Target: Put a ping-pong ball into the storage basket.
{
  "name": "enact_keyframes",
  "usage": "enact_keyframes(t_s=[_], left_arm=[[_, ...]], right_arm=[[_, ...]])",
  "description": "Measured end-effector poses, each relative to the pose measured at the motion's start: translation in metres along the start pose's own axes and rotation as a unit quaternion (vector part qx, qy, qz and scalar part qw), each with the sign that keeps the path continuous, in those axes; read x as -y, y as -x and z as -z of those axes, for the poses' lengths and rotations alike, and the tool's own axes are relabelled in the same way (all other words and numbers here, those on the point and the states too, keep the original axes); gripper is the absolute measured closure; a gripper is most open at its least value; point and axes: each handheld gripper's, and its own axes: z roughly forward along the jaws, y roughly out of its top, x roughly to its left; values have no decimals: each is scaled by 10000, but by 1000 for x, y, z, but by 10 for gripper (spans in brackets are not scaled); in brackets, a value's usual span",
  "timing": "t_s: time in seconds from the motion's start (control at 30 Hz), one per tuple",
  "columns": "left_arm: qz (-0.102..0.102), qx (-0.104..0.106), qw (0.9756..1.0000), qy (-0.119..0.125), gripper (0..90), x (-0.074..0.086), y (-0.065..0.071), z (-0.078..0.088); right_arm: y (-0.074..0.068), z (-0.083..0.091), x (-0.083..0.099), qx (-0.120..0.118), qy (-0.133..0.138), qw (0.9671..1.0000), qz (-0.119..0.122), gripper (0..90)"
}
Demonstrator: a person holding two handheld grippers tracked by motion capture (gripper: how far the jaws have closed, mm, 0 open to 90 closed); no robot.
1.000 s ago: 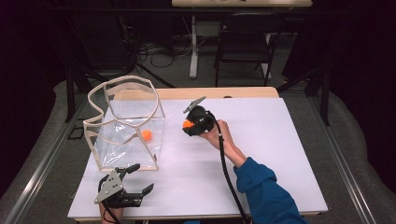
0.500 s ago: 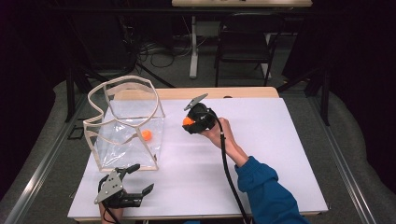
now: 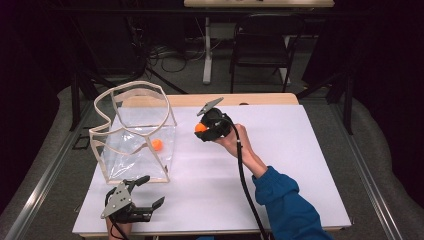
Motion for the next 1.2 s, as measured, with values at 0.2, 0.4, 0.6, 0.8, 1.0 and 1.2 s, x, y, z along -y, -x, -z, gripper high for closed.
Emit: enact_keyframes(t_s=[0.2, 0.4, 0.6, 0.8, 1.0, 1.2], left_arm=[[-5, -26, 10000, 8, 159, 0, 0, 0], [-7, -32, 10000, 19, 159, 0, 1, 0], [-4, -16, 10000, 28, 158, 0, 1, 0], [-15, -15, 10000, 30, 159, 0, 1, 0], [-17, -1, 10000, 43, 159, -1, 1, 0], [-21, 6, 10000, 37, 159, 0, 1, -1]], right_arm=[[2, 5, -2, -2, 57, 10000, -9, 507], [1, 9, -5, -17, 113, 9999, -35, 508], [1, 12, -8, -54, 160, 9998, -62, 508], [2, 16, -11, -35, 174, 9998, -30, 507], [2, 20, -14, -30, 206, 9998, -4, 507], [3, 24, -17, -64, 216, 9997, -3, 507]])
